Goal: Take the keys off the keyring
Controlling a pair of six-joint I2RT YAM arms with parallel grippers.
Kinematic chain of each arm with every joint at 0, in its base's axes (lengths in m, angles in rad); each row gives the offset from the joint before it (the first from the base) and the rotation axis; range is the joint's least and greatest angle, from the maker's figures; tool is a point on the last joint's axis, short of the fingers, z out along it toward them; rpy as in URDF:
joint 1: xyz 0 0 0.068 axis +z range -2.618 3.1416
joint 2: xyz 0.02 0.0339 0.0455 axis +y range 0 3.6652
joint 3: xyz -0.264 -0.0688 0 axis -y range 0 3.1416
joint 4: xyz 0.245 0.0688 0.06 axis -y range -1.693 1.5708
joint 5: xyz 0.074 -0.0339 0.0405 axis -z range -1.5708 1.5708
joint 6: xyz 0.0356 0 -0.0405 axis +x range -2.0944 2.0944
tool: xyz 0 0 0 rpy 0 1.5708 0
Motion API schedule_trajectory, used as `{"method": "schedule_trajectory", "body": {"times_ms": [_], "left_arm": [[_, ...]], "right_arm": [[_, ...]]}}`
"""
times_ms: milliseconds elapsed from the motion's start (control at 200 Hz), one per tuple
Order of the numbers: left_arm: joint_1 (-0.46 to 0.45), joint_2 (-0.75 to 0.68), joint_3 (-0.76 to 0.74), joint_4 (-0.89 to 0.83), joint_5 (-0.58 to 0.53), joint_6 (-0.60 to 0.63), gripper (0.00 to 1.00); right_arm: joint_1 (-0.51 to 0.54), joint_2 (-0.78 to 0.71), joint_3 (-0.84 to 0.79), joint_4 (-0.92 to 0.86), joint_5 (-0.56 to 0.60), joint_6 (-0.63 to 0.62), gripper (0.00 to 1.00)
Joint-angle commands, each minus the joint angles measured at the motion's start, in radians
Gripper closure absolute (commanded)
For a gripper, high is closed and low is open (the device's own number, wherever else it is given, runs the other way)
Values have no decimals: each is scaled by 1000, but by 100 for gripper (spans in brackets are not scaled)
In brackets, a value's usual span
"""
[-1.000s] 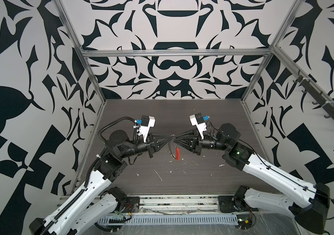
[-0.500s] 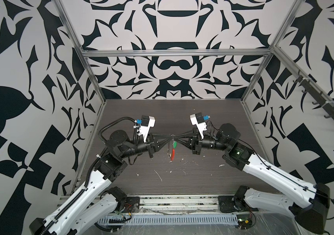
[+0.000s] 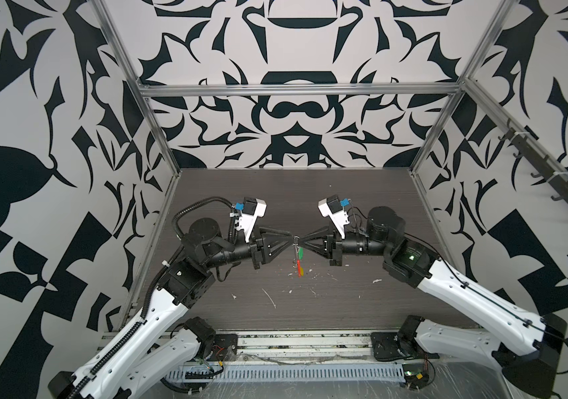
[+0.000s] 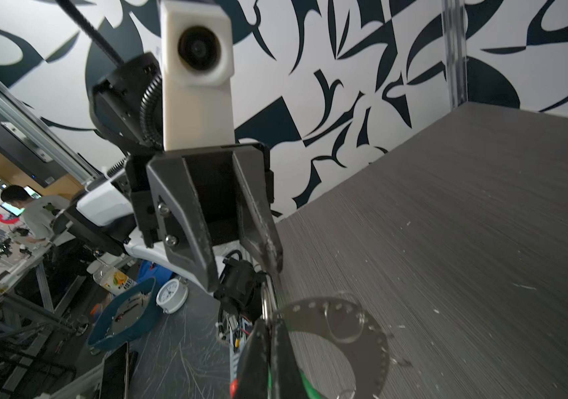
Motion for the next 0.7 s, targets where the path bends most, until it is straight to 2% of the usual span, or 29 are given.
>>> {"method": "schedule_trajectory", "body": {"times_ms": [0, 145, 220, 410, 695], "left_arm": [[-4, 32, 82, -163, 42, 60, 69], [-4, 88, 162, -325, 60, 126, 66], [-4, 108, 188, -365, 71, 143, 69], [-4, 141, 228, -407, 106, 162, 77], [-5, 171, 238, -417, 120, 171, 77]], "right_arm": [[4, 10, 116, -210, -20, -124, 100], [4, 42, 194, -342, -42, -186, 100], [4, 63, 234, -401, -53, -212, 100], [4, 91, 291, -475, -45, -240, 100], [5, 110, 313, -477, -41, -235, 100]]}}
